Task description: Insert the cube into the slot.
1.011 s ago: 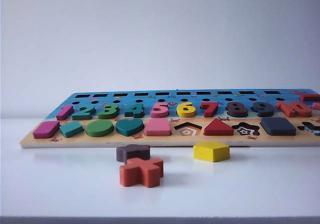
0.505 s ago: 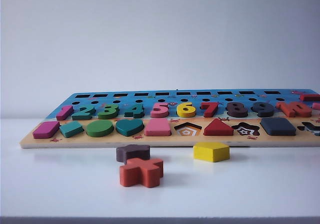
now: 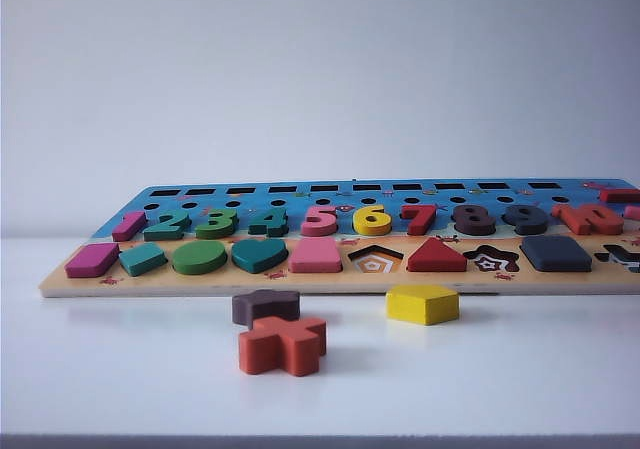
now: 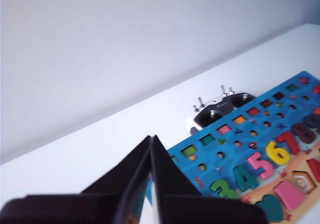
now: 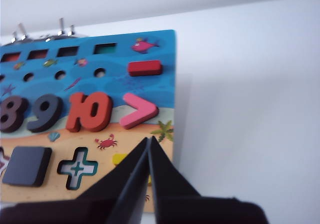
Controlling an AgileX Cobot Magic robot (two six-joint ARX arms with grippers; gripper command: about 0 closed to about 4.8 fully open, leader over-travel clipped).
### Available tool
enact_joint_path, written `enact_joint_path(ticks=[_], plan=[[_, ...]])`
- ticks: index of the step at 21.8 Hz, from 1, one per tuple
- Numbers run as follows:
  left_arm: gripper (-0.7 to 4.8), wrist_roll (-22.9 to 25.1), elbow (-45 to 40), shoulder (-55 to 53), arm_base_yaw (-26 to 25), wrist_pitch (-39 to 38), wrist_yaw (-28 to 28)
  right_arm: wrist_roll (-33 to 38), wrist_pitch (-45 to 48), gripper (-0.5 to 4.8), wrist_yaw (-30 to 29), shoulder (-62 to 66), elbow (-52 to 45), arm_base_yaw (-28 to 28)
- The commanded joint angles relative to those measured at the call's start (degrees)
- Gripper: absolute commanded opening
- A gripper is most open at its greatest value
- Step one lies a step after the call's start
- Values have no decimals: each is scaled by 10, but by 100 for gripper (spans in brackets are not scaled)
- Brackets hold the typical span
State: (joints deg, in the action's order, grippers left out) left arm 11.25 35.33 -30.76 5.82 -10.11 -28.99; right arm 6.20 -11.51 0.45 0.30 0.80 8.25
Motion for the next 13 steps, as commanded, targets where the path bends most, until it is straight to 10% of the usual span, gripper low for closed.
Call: enact_joint_path(ticks=[1,13], plan=[[10,-3,-28,34,-18,0,68,-40,-7,-9,-6,-1,-4,1],[10,-49,-165,167,-73,30,186,-50,-1,-9,88,-1,-4,0]])
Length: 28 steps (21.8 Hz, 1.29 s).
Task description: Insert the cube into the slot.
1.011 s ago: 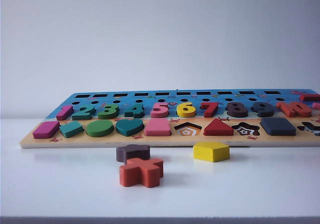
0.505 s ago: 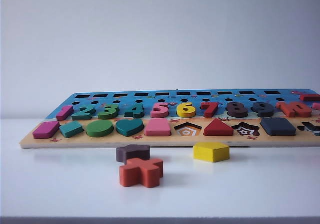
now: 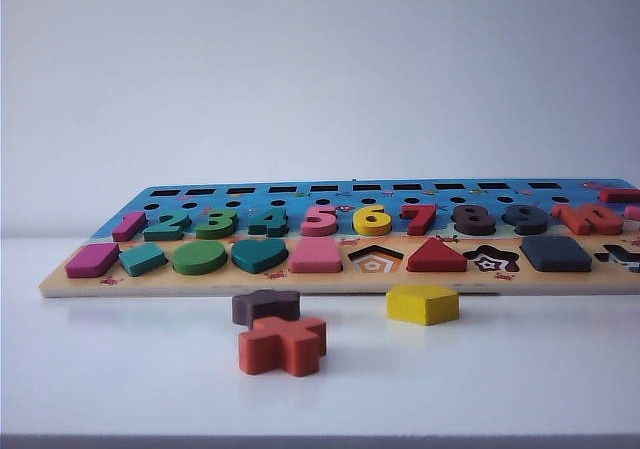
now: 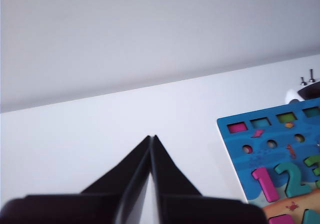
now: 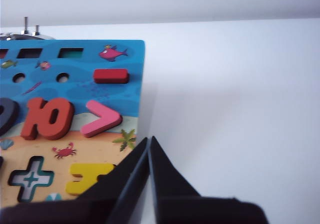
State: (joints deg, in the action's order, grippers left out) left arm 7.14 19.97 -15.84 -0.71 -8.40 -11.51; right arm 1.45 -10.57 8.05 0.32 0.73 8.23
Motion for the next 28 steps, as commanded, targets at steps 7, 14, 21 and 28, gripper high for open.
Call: enact_joint_path(ticks=[7,14,21,28], plan=[[10,-7,-63,75,-26,30,48,0,-11,-8,10,-2,-3,0],[10,4,-127,118,-52,69,75,0,-15,-8,10,-2,-3,0],[10,24,-191,157,-52,96,75,1,-15,-8,10,-2,-3,0],[10,22,-197,157,-52,98,65,2,-15,-8,10,-2,-3,0]])
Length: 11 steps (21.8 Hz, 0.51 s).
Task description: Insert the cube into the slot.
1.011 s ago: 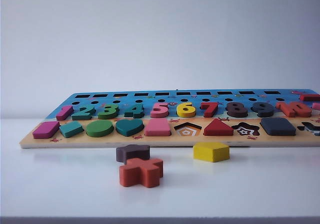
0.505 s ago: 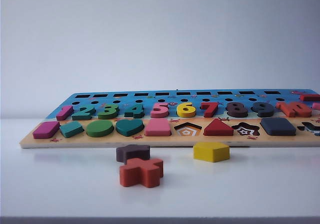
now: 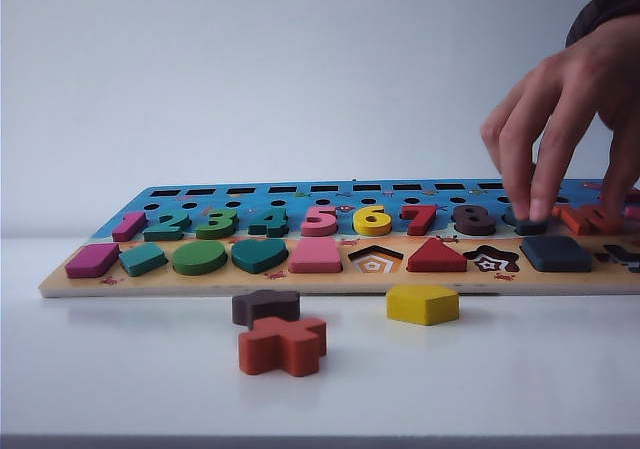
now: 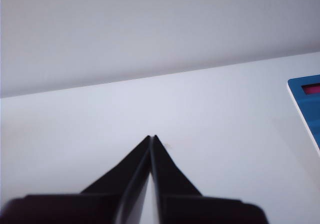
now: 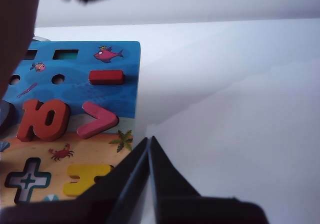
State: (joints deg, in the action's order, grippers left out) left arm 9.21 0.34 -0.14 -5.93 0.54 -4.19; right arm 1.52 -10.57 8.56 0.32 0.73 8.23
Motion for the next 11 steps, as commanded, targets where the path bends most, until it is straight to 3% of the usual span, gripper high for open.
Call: enact_joint_path(ticks=[1,11], plan=[[10,-1,-1,0,0,9,-10,1,-15,-8,5,-2,-3,1],[10,-23,0,0,0,9,-9,1,-15,-3,5,-2,-3,1]])
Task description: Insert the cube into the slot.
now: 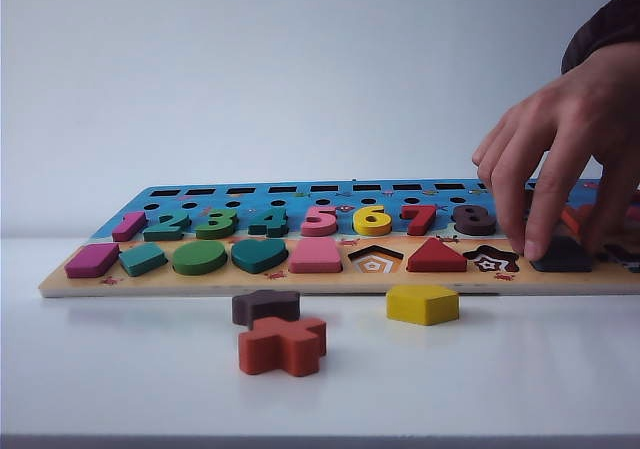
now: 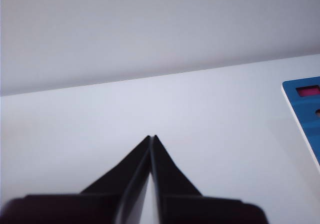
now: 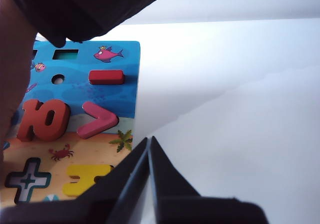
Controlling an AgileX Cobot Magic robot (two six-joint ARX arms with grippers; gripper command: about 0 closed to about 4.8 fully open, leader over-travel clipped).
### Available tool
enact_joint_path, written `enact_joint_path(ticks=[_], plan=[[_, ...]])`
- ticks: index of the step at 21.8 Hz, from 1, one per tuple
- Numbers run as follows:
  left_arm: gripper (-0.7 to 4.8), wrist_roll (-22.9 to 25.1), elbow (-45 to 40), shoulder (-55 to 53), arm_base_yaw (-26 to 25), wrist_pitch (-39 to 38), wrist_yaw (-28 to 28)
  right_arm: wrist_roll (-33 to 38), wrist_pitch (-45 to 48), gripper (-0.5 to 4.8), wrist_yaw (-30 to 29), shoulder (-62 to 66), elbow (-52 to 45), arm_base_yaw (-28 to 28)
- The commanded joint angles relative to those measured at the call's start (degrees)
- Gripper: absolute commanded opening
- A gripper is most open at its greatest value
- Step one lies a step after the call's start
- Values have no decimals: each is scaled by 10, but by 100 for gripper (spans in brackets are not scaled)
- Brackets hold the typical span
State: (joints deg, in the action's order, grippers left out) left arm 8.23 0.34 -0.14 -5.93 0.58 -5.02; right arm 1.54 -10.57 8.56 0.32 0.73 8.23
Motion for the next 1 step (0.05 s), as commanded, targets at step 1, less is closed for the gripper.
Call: enact_joint_path(ticks=[1], plan=[[10,-20,0,0,0,9,-1,1,-15,-3,5,-2,-3,1]])
